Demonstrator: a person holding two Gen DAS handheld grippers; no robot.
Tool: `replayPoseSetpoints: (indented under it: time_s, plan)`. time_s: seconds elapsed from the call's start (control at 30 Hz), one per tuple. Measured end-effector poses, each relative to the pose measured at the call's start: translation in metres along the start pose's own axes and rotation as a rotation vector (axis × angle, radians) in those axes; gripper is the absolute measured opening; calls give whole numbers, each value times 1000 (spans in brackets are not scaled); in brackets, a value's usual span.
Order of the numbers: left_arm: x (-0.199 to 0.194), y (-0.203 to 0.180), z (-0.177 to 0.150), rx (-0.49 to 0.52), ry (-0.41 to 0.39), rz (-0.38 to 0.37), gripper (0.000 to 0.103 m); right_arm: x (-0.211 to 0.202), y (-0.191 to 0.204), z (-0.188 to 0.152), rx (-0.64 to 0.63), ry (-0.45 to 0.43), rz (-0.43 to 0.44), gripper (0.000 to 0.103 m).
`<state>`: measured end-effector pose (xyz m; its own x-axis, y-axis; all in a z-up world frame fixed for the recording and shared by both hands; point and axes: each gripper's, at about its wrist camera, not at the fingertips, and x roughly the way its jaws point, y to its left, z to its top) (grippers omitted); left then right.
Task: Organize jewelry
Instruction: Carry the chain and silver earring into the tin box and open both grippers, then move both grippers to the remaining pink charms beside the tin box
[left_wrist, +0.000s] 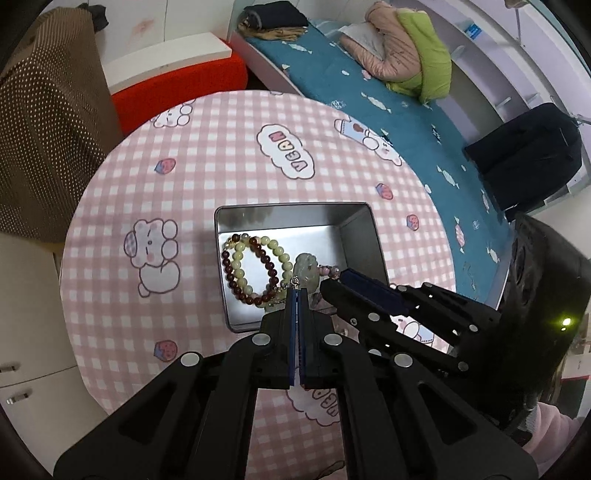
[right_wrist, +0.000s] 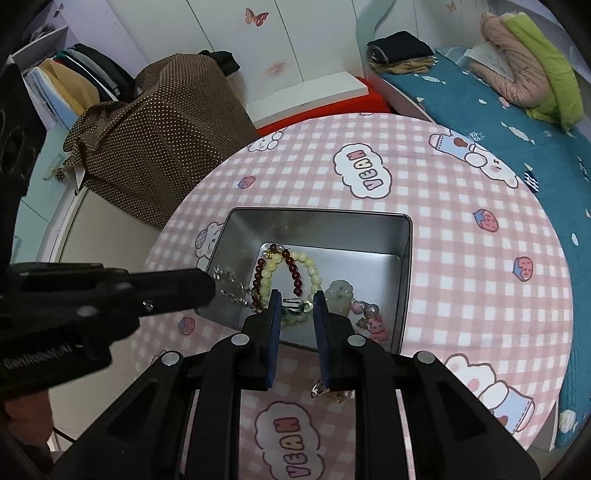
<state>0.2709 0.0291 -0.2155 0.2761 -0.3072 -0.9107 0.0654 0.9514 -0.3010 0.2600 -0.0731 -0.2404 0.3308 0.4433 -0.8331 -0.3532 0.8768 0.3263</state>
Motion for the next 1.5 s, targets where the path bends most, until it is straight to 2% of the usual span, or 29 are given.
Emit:
replayPoseSetpoints:
  time_s: [0.23,0.37,0.4,0.43,0.47,0.77,0.9,0.97,1.03,1.1,1.27,1.33,1.4,1.43,1.5]
  plan:
    - [2,0,0,8,4,3,1,-7,-6,0,28,-6,-23,18]
    - [2,-5,0,28,4,12,1,-17,-11,-3,58,-37,-50,34]
    - [2,-7,-1,40,3,34,5,-20,-12,-4,68,-44,-56,39]
    - [2,-8,-1,48,4,49,13,-21,-14,-4,77,-48,-64,45]
    - [1,-9,-2,55,0,57,15,-25,-16,-5,96,-55,-75,51]
    - [-7,-12,-16,79,-7,59,20,-44,-23,-19,148,-100,-125,58]
    - [-14,-17,-24,98,-19,59,35,-50,-27,-26,167,-106,-150,61]
    - [-16,-18,-27,107,-26,58,37,-52,-29,-31,171,-103,-168,62]
    - [-17,-20,-30,117,-27,62,44,-52,-32,-37,175,-92,-192,64]
    - [-17,-20,-33,119,-21,62,49,-50,-35,-43,183,-71,-235,72]
    - [-15,-22,-41,128,-2,56,58,-43,-36,-56,165,-51,-261,72]
    - [-12,-22,-43,128,11,57,66,-38,-33,-61,132,-44,-258,72]
    - [-9,-21,-47,126,25,59,68,-31,-29,-66,91,-29,-254,72]
    - [-7,-21,-48,124,32,62,69,-27,-27,-68,72,-22,-246,70]
    - [-3,-19,-51,116,46,67,73,-18,-23,-72,36,-2,-234,61]
